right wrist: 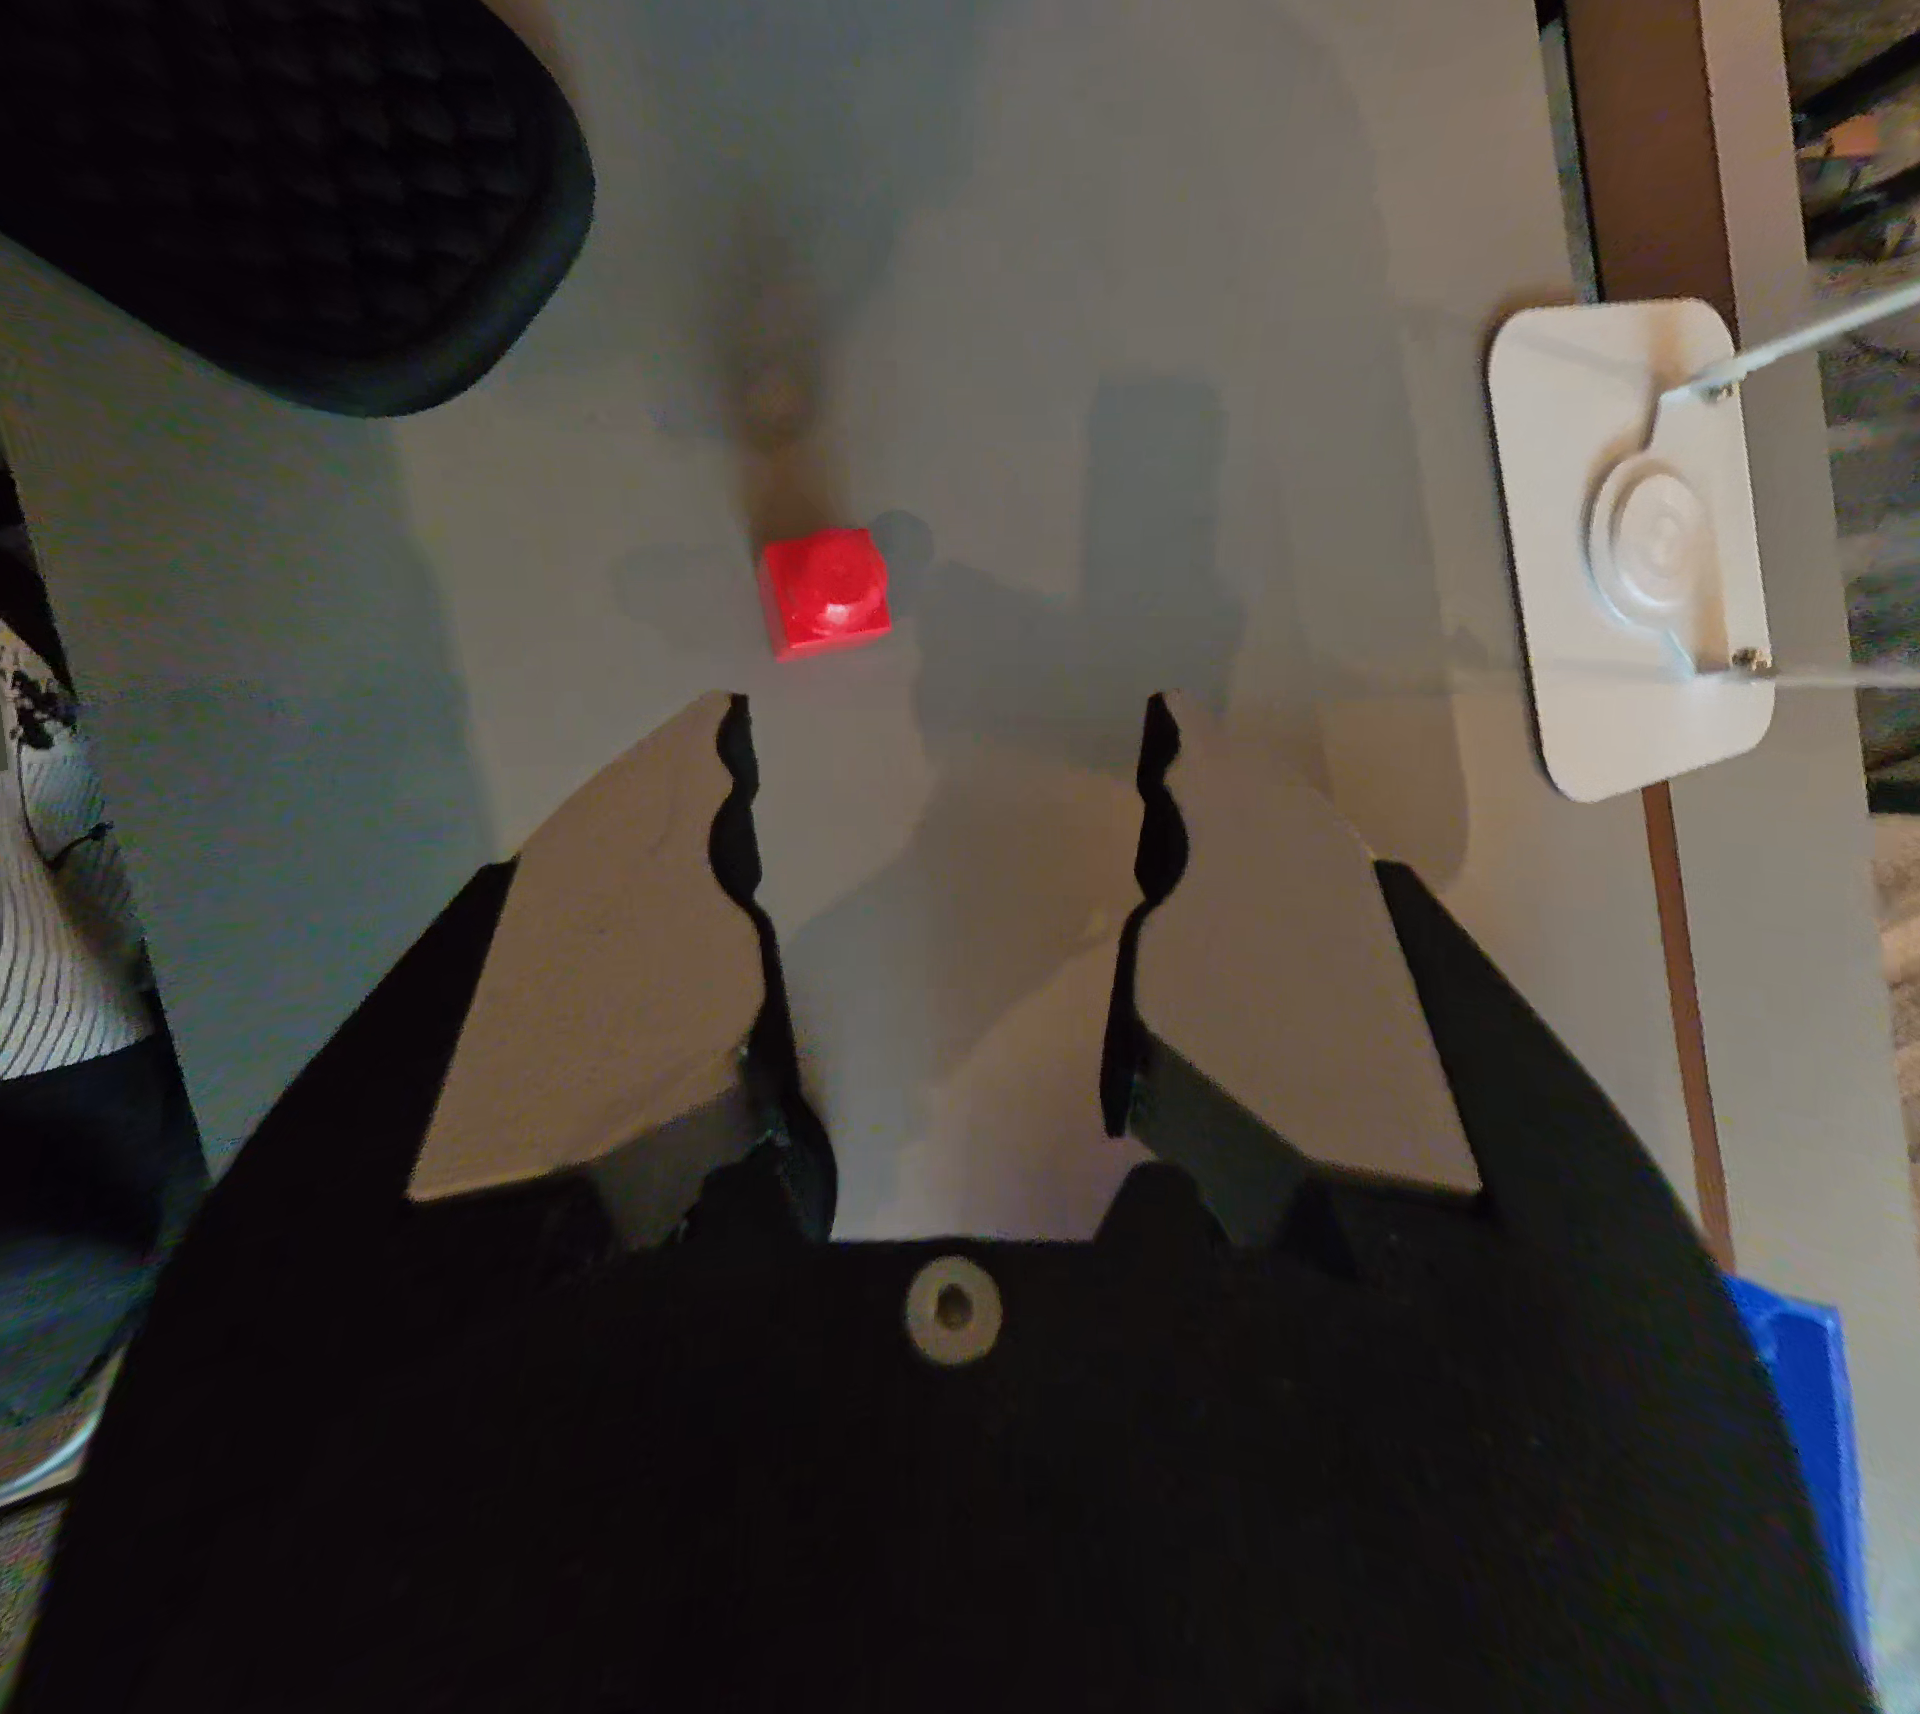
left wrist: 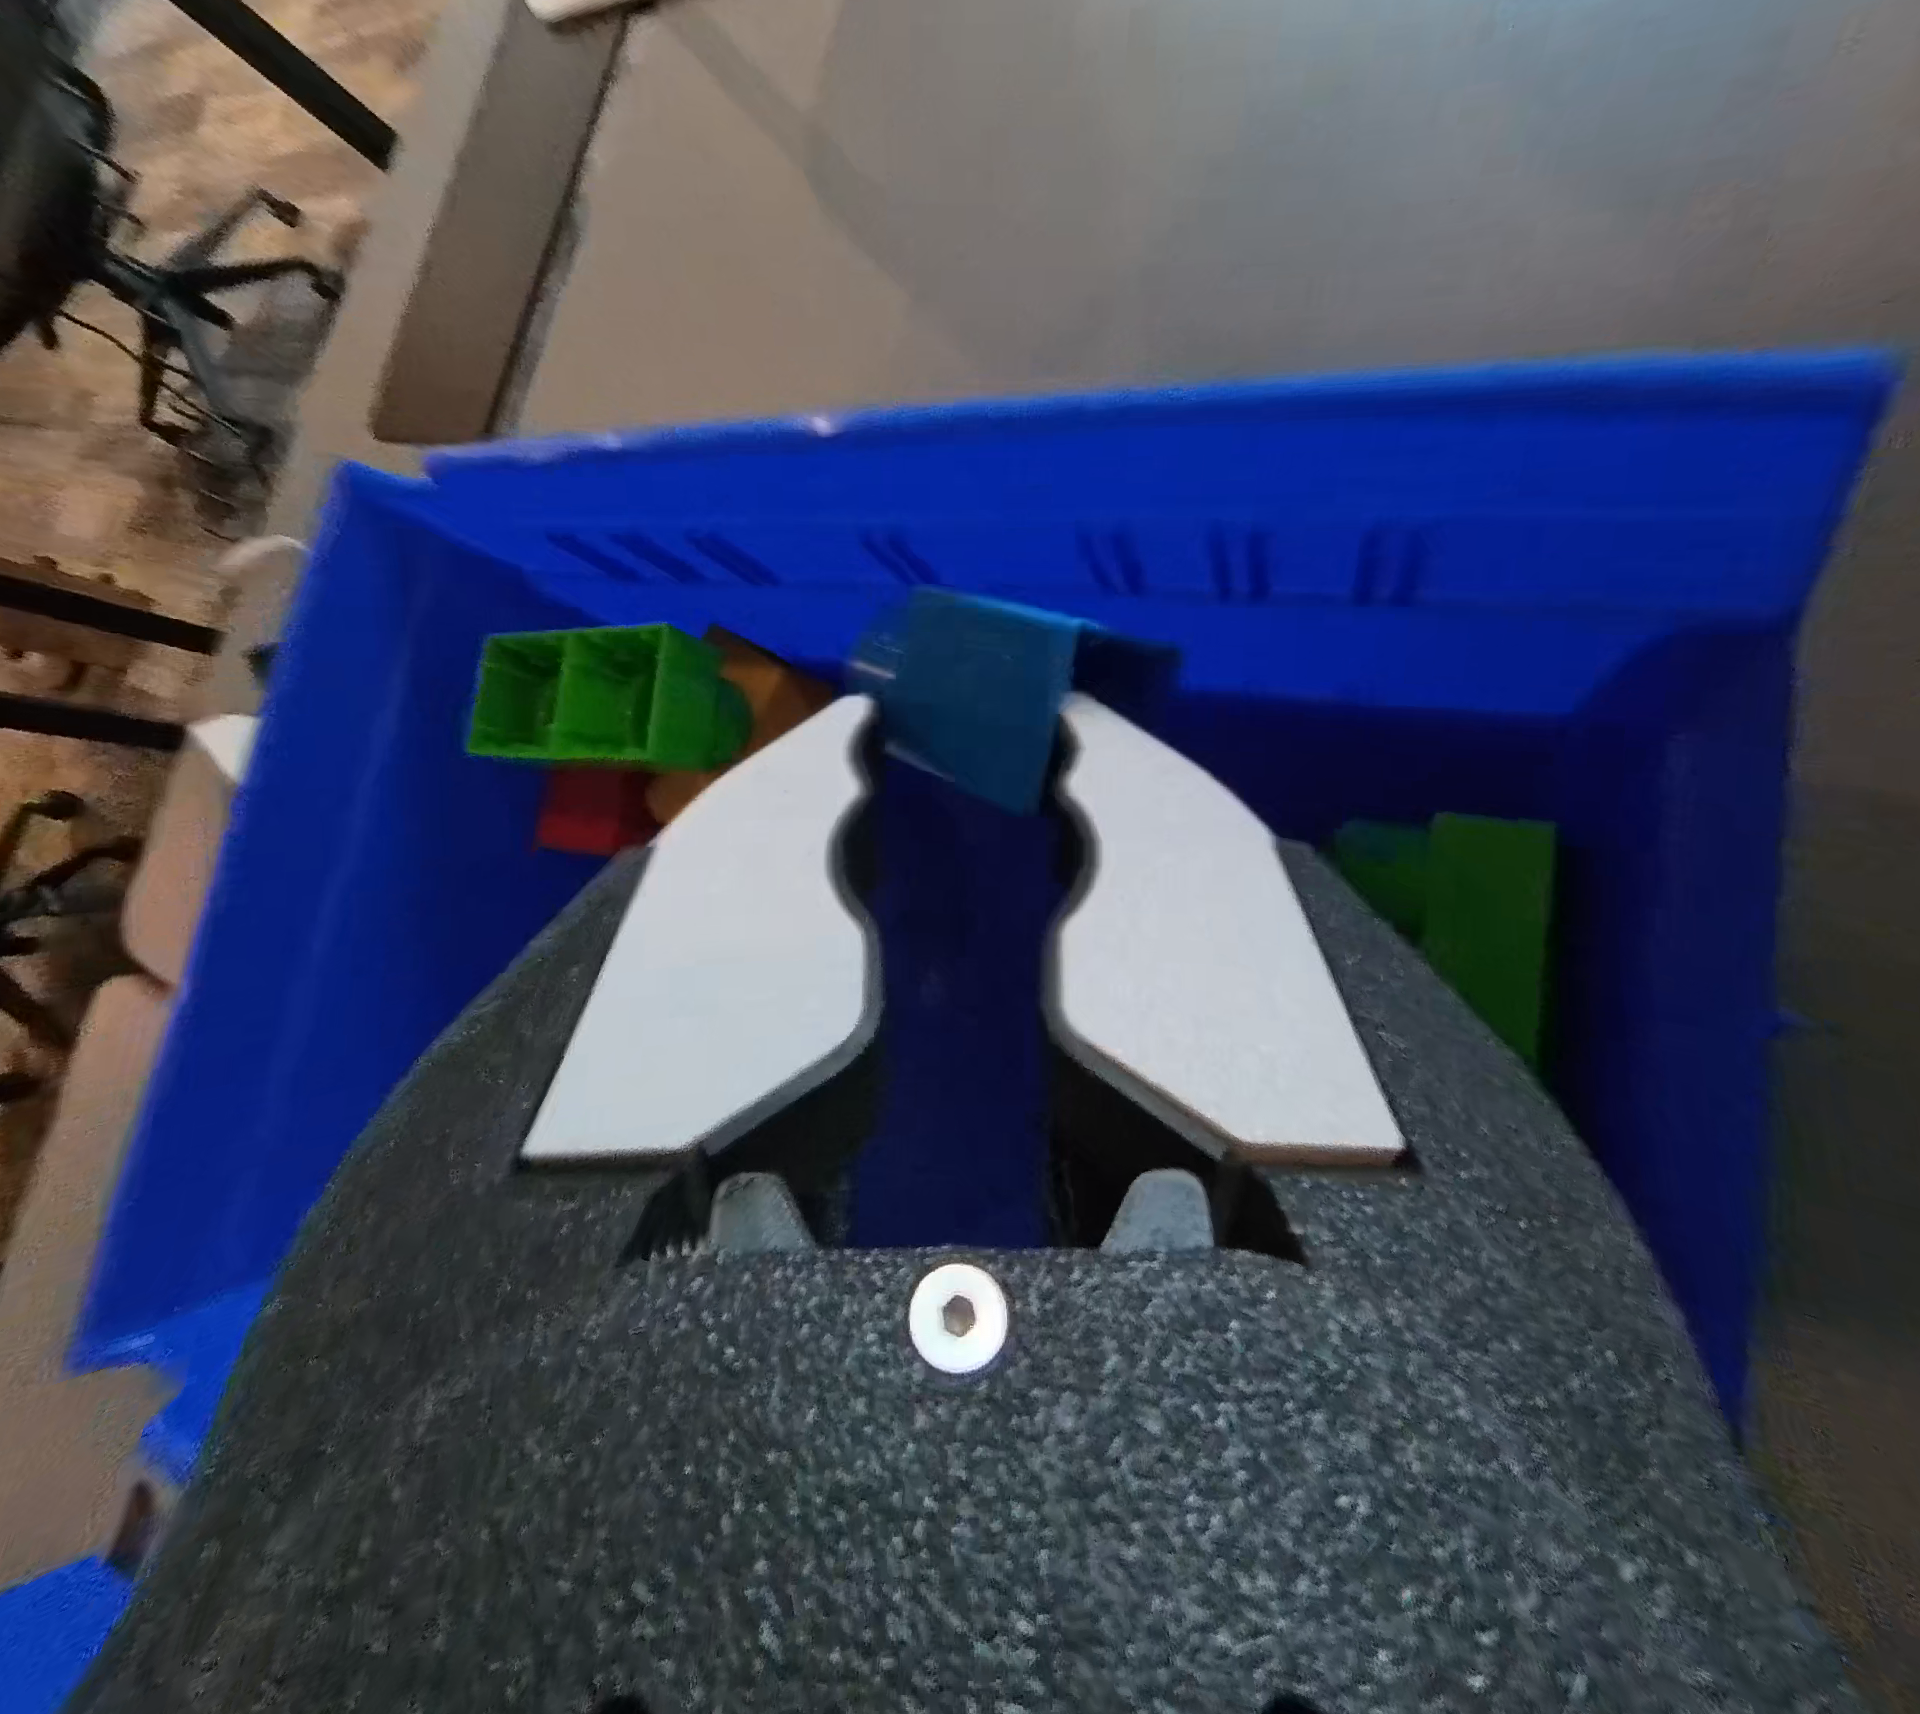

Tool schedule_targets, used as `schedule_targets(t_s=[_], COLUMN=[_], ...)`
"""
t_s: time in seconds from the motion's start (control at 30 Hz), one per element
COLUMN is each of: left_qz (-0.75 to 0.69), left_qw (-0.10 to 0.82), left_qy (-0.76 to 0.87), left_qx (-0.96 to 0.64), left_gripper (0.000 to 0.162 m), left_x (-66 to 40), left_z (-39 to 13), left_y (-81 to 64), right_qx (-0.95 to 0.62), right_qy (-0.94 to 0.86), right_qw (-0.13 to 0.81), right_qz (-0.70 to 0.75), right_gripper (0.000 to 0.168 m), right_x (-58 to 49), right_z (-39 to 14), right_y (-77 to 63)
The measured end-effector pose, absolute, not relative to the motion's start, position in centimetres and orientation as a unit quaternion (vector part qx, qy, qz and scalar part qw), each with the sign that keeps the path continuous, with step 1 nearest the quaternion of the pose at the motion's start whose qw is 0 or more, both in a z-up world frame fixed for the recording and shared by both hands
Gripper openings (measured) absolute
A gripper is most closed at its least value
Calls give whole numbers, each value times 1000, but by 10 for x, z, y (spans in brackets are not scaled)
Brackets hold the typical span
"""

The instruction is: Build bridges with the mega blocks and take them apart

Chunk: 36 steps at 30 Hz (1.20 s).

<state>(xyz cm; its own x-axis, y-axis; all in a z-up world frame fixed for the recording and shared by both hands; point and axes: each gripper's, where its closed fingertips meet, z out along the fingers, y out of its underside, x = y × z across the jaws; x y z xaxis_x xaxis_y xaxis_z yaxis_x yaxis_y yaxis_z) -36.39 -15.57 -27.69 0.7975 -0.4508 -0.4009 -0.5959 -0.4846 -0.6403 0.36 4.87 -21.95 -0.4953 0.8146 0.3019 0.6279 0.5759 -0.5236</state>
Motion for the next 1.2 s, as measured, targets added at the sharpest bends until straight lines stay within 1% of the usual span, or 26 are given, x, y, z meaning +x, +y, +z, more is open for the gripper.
schedule_targets(t_s=[0.03, 0.17, 0.33, 0.43, 0.53, 0.67, 0.77, 0.9, 1.07, 1.2], left_qz=[105, 106, 117, 141, 163, 169, 143, 91, 16, -30], left_qw=[424, 479, 463, 466, 487, 547, 598, 652, 690, 706], left_qy=[299, 291, 284, 280, 279, 280, 294, 316, 346, 362], left_qx=[-849, -821, -831, -827, -812, -770, -732, -683, -636, -608], left_gripper=[6, 6, 5, 5, 5, 5, 5, 5, 5, 4], left_x=[-362, -342, -340, -340, -335, -310, -272, -213, -147, -110], left_z=[-266, -232, -236, -226, -204, -163, -139, -118, -109, -107], left_y=[-154, -153, -159, -159, -158, -148, -135, -115, -93, -79], right_qx=[-416, -349, -283, -253, -218, -184, -155, -135, -135, -126], right_qy=[-850, -864, -878, -883, -883, -862, -840, -814, -783, -760], right_qw=[269, 298, 307, 315, 338, 388, 433, 464, 488, 499], right_qz=[178, 206, 235, 237, 240, 268, 288, 323, 360, 397], right_gripper=[71, 70, 70, 69, 68, 65, 63, 63, 61, 52], right_x=[-2, -29, -56, -67, -77, -92, -101, -107, -109, -101], right_z=[-220, -213, -205, -202, -196, -179, -165, -153, -143, -136], right_y=[45, 24, -10, -23, -32, -43, -51, -60, -64, -65])
